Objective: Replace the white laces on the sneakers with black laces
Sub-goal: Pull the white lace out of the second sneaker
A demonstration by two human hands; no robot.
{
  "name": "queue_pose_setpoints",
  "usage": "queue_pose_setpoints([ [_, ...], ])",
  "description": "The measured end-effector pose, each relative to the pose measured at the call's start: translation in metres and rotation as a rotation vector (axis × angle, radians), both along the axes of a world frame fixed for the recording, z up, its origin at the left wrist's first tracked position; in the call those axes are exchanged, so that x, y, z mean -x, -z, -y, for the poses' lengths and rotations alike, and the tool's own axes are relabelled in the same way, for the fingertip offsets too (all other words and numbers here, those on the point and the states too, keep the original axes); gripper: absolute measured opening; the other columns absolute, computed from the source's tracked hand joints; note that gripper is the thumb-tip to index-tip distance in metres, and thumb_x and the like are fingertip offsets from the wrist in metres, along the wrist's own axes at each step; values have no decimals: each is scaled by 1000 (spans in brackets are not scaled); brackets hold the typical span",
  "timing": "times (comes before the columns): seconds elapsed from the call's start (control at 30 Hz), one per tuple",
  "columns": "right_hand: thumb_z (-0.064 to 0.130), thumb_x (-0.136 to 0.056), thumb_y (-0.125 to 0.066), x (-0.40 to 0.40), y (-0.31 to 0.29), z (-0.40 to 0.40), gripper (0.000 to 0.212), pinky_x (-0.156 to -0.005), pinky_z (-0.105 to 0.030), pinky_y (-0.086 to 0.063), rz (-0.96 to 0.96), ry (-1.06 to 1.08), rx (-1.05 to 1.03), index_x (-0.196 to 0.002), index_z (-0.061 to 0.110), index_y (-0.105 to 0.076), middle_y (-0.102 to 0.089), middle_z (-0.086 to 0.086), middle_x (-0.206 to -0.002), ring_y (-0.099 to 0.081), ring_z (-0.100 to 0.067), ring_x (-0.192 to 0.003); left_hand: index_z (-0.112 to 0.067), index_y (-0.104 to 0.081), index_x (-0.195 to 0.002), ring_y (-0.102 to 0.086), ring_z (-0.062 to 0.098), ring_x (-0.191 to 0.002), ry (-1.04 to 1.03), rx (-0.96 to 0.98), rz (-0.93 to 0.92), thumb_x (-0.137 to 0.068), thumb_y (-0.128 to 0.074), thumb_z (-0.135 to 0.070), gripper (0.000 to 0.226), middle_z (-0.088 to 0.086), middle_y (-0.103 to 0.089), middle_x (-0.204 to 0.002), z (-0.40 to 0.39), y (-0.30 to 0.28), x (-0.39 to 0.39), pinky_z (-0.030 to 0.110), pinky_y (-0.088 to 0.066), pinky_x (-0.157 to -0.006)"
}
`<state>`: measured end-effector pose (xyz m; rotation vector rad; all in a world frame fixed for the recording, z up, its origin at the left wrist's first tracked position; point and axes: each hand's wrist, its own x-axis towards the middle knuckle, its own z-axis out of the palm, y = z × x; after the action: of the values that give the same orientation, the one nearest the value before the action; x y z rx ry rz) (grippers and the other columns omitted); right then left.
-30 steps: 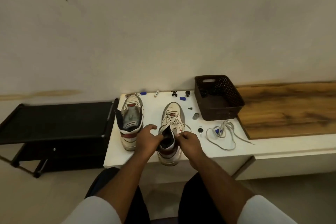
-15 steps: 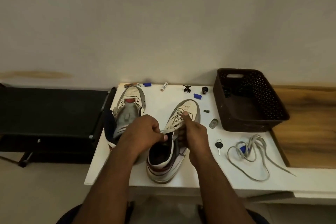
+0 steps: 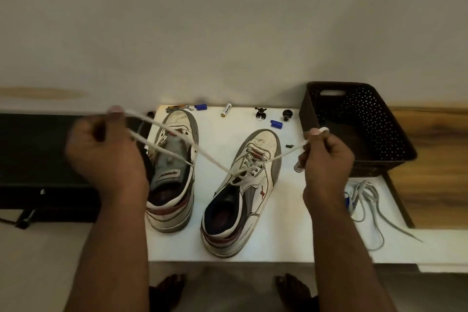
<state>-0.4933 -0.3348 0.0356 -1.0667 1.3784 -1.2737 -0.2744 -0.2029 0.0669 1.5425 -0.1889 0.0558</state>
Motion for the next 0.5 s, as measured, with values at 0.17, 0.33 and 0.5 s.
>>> queue_pose_setpoints([
  [0.17, 21, -97, -55, 1, -13, -3, 19, -76, -34, -59, 206, -261, -91, -111, 14, -65, -69, -6, -99, -68, -18, -86, -20, -54, -122, -54, 16, -112, -116, -393, 373, -87, -58, -57, 50, 2, -57, -125, -4, 15, -1, 39, -45, -96],
  [0.33, 39, -93, -57, -8, -3, -28, 34, -87, -46, -54, -670, -744, -205, -115, 15, -66, -70, -5, -104, -69, -20, -85, -29, -62, -117, -56, 3, -78, 934, -720, 298, -85, -67, -12, 36, -12, -60, -98, 14, 17, 62, 22, -49, -67],
  [0.5, 26, -86, -66, -9, -11, -51, 11, -84, -40, -57, -473, -910, -362, -89, 19, -74, -73, -5, -88, -68, -21, -89, -46, -27, -145, -61, 15, -86, 1172, -820, 103, -81, -67, -5, 85, -6, -56, -117, 14, 28, 57, 27, -52, -78],
])
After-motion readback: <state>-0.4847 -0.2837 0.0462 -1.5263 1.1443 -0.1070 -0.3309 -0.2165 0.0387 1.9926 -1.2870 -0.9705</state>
